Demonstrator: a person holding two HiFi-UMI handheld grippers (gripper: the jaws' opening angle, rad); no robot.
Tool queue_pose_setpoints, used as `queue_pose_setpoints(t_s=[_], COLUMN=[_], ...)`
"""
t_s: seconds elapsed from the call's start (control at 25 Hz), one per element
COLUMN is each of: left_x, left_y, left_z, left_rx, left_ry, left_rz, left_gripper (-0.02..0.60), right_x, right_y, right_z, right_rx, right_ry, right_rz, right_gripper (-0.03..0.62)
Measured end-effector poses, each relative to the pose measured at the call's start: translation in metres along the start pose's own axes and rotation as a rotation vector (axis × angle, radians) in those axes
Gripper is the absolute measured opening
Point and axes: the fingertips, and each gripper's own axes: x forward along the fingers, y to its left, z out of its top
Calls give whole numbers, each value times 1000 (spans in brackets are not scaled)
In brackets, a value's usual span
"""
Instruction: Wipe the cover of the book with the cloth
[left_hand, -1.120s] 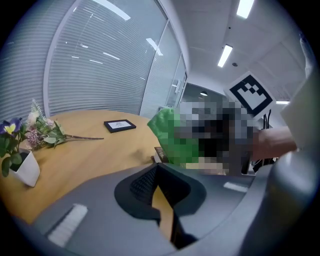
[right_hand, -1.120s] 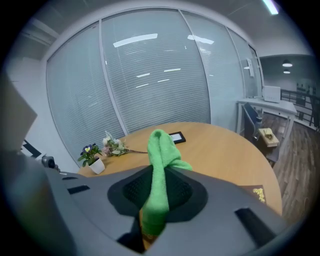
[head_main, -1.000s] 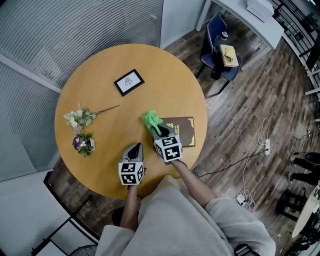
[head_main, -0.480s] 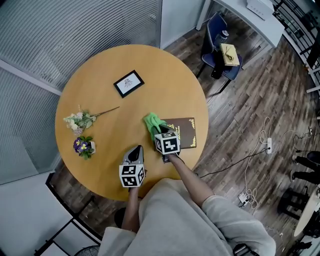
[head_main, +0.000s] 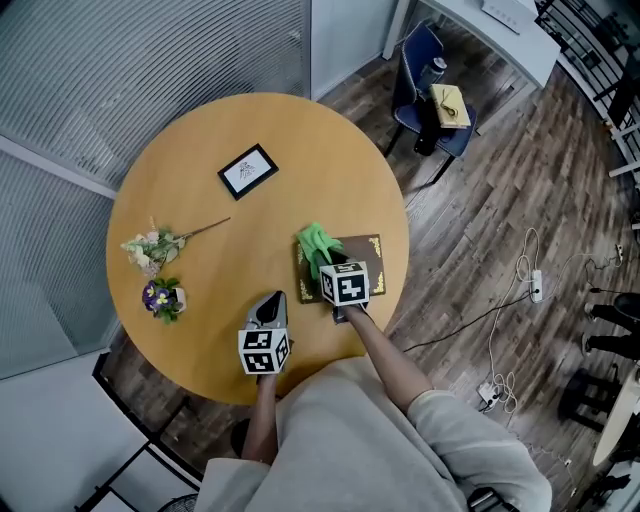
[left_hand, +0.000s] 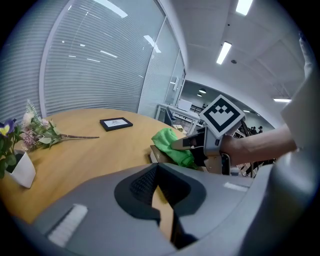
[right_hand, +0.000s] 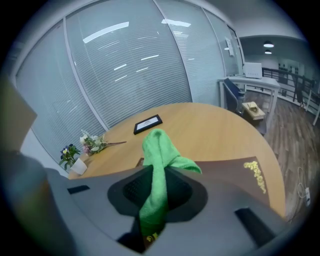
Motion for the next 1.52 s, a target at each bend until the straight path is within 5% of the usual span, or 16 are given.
queue_pose_setpoints(t_s=[1.52], left_x=[20], left_y=[-41], left_z=[5], left_rx=[60], left_ry=[26], left_rz=[-62], left_gripper=[6], right_x=[-77], right_y=[-158], right_z=[-6], right_rx=[68], right_ry=[-44], right_rz=[-232], right_gripper=[71])
